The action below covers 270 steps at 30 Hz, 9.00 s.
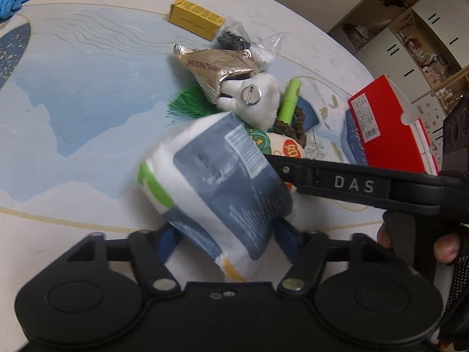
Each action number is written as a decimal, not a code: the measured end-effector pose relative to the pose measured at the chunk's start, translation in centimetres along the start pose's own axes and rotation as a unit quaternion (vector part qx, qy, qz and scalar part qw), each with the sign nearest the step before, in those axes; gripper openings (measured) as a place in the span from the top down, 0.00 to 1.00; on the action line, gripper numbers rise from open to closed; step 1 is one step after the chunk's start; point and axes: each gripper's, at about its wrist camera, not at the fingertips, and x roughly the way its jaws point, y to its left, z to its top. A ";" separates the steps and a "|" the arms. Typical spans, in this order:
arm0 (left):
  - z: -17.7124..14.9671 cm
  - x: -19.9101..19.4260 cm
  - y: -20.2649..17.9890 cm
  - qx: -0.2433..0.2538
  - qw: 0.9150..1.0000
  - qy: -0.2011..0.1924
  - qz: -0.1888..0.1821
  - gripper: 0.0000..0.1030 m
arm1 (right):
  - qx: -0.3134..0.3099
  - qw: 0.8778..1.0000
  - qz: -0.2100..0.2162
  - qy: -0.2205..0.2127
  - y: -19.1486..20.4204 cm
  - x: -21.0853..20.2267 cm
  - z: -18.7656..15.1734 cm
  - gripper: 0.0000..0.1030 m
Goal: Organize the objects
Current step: 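Grasp the white-and-blue snack bag with the left tool while the right tool grasps the embroidered pouch, then lift the snack bag with the left tool while the right tool lifts the pouch toward the box, then lower the snack bag into the red box and open the left tool while the right tool releases the pouch, then withdraw both tools from the box back toward the pile, then grasp the silver foil packet with the left tool while the right tool grasps the white tooth plush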
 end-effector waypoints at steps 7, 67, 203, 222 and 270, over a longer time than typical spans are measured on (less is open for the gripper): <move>0.1 -0.5 0.1 0.004 1.000 -0.002 -0.021 0.62 | 0.012 1.000 -0.005 -0.005 0.2 -0.7 -0.1 0.55; 0.8 -3.8 -1.7 0.039 0.996 -0.055 -0.055 0.87 | -0.008 0.998 -0.021 -0.066 -2.5 -10.0 0.0 0.58; 4.6 -0.3 -25.8 0.176 0.972 -0.154 0.020 0.01 | -0.084 0.980 -0.020 -0.179 -19.4 -24.1 -1.4 0.19; 6.8 -3.2 -10.5 0.155 0.978 -0.133 0.034 0.00 | -0.083 0.987 -0.041 -0.129 -7.2 -16.5 -2.8 0.19; 13.8 7.4 -2.3 0.410 0.912 0.013 -0.006 0.16 | -0.122 0.992 0.026 0.030 1.0 1.8 1.2 0.53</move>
